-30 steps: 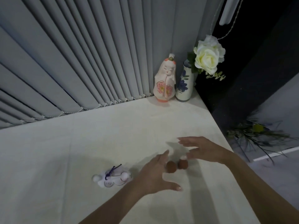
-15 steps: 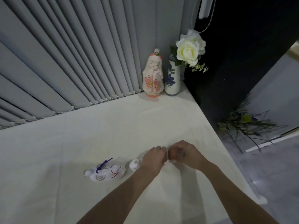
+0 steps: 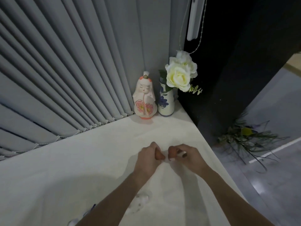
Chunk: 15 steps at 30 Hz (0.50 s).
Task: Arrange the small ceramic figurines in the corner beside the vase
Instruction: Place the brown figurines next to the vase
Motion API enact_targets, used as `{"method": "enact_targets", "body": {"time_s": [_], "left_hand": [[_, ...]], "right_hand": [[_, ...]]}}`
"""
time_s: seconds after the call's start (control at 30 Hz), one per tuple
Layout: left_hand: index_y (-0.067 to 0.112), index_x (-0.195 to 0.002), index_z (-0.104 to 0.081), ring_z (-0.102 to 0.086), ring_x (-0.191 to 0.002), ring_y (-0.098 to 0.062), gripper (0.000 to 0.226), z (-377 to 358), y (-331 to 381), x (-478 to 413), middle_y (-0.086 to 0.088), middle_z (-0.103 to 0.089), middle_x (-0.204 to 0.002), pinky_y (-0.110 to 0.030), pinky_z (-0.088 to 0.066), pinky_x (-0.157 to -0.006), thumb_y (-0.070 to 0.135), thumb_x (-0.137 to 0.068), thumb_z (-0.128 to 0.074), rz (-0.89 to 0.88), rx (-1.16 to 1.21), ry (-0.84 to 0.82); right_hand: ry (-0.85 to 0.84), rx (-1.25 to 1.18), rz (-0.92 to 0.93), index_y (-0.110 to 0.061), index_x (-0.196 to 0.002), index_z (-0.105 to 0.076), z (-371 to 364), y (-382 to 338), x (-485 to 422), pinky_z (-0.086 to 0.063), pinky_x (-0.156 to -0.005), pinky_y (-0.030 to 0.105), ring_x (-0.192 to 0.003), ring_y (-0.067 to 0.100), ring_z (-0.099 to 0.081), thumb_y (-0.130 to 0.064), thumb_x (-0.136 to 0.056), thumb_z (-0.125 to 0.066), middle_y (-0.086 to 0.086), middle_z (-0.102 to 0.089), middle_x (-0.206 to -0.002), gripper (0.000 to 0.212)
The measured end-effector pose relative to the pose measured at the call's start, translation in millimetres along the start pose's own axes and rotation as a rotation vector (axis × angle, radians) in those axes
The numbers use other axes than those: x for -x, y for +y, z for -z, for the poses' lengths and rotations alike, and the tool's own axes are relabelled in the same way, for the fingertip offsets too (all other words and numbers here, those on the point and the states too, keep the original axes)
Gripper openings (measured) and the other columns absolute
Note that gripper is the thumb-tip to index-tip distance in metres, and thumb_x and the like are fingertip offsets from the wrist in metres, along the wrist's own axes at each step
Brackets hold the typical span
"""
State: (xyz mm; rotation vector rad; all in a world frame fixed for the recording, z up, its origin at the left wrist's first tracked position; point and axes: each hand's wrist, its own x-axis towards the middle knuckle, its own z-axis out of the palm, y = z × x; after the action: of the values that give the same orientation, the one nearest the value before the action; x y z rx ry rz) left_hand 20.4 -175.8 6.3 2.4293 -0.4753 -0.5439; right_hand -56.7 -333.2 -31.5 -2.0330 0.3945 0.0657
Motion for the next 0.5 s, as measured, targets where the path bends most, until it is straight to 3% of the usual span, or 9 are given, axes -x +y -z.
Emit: {"method": "enact_targets", "body": {"time_s": [0.07, 0.17, 0.27, 0.37, 0.43, 0.5], "left_hand": [[0.018, -0.081, -0.058, -0.065, -0.080, -0.017, 0.021, 6.5, 12.9, -28.5, 0.008, -0.070, -0.075, -0.001, -0.035, -0.057, 0.004, -0.070, -0.069, -0.049, -0.026, -0.003], [0.011, -0.089, -0.059, -0.065, -0.088, -0.021, 0.019, 8.8, 32.7, -71.5, -0.001, -0.074, -0.090, -0.012, -0.030, -0.061, 0.003, -0.073, -0.067, -0.136, -0.121, -0.029], [0.008, -0.095, -0.060, -0.063, -0.097, -0.027, 0.021, 3.5, 49.0, -107.4, -0.008, -0.072, -0.101, -0.024, -0.041, -0.074, 0.002, -0.076, -0.067, -0.208, -0.213, -0.082], [0.005, -0.105, -0.057, -0.061, -0.103, -0.033, 0.028, -4.7, 60.5, -133.9, -0.014, -0.069, -0.107, -0.035, -0.047, -0.086, 0.002, -0.078, -0.062, -0.267, -0.274, -0.145], [0.006, -0.111, -0.054, -0.060, -0.105, -0.033, 0.031, -10.6, 63.5, -146.7, -0.014, -0.068, -0.110, -0.035, -0.047, -0.087, 0.004, -0.080, -0.059, -0.282, -0.289, -0.168], [0.006, -0.108, -0.052, -0.061, -0.103, -0.032, 0.028, -16.4, 62.2, -155.5, -0.014, -0.068, -0.107, -0.034, -0.047, -0.086, 0.005, -0.080, -0.058, -0.284, -0.255, -0.177]], "right_hand": [[0.130, -0.057, -0.004, -0.020, -0.076, -0.067, 10.9, -7.6, -22.1, -0.041, -0.068, 0.008, -0.080, 0.012, -0.061, 0.000, -0.075, -0.067, -0.001, -0.067, -0.085, 0.020], [0.284, -0.054, -0.001, -0.020, -0.071, -0.067, 25.0, -14.1, -55.1, -0.040, -0.065, 0.003, -0.081, 0.013, -0.061, -0.004, -0.076, -0.067, -0.002, -0.067, -0.084, 0.016], [0.351, -0.042, -0.014, -0.023, -0.064, -0.062, 36.4, -14.0, -81.3, -0.046, -0.072, 0.018, -0.082, 0.017, -0.064, -0.003, -0.078, -0.064, 0.002, -0.069, -0.081, 0.024], [0.385, -0.006, -0.036, -0.014, -0.069, -0.063, 44.1, -7.2, -99.1, -0.049, -0.077, 0.029, -0.081, 0.022, -0.065, 0.000, -0.077, -0.064, 0.011, -0.070, -0.082, 0.016], [0.395, 0.036, -0.056, -0.008, -0.070, -0.063, 45.3, -2.3, -106.7, -0.047, -0.072, 0.027, -0.076, 0.022, -0.062, 0.001, -0.076, -0.064, 0.012, -0.068, -0.078, 0.012], [0.419, 0.025, -0.077, -0.011, -0.063, -0.055, 43.4, 3.3, -111.2, -0.040, -0.064, 0.017, -0.070, 0.017, -0.052, 0.005, -0.075, -0.063, 0.009, -0.060, -0.071, 0.021]]}}
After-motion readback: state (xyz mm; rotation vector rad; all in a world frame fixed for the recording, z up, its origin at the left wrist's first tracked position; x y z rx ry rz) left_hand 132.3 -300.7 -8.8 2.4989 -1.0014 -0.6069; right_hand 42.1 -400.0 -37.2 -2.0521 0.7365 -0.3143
